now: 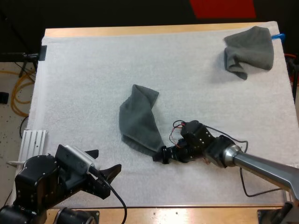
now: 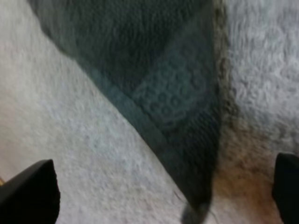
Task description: Pick towel from pile fold and stack
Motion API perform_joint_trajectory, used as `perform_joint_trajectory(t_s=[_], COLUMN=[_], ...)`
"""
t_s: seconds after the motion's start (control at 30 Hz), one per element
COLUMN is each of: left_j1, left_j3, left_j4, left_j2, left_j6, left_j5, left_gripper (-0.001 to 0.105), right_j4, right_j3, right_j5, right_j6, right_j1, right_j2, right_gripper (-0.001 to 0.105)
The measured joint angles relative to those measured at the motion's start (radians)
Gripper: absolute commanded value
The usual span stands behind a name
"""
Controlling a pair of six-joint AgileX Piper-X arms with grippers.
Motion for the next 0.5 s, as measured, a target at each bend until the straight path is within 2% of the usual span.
perform_joint_trajectory(t_s=[0.1, 0.17, 0.27, 0.3, 0.4, 0.47, 0.5], left_j1=[0.000, 0.000, 0.000, 0.000, 0.000, 0.000, 0.000], left_j3=[0.000, 0.000, 0.005, 0.009, 0.030, 0.051, 0.062], left_j4=[0.000, 0.002, 0.024, 0.034, 0.075, 0.098, 0.106], left_j2=[0.000, 0.000, 0.000, 0.000, 0.000, 0.000, 0.000], left_j6=[0.000, 0.000, 0.000, 0.000, 0.000, 0.000, 0.000], left_j5=[0.000, 0.000, 0.000, 0.000, 0.000, 0.000, 0.000], left_gripper=[0.072, 0.072, 0.072, 0.072, 0.072, 0.072, 0.072], right_j4=[-0.028, -0.037, -0.039, -0.039, -0.032, -0.030, -0.027], right_j3=[-0.006, -0.007, -0.007, -0.004, -0.002, -0.002, -0.002], right_j5=[-0.020, -0.028, -0.051, -0.063, -0.073, -0.073, -0.073], right_j6=[0.023, 0.037, 0.044, 0.045, 0.049, 0.049, 0.049], right_j1=[-0.004, -0.005, -0.005, -0.005, -0.005, -0.005, -0.005], right_j2=[0.024, 0.035, 0.054, 0.059, 0.066, 0.066, 0.066], right_gripper=[0.080, 0.062, 0.042, 0.040, 0.025, 0.006, 0.000])
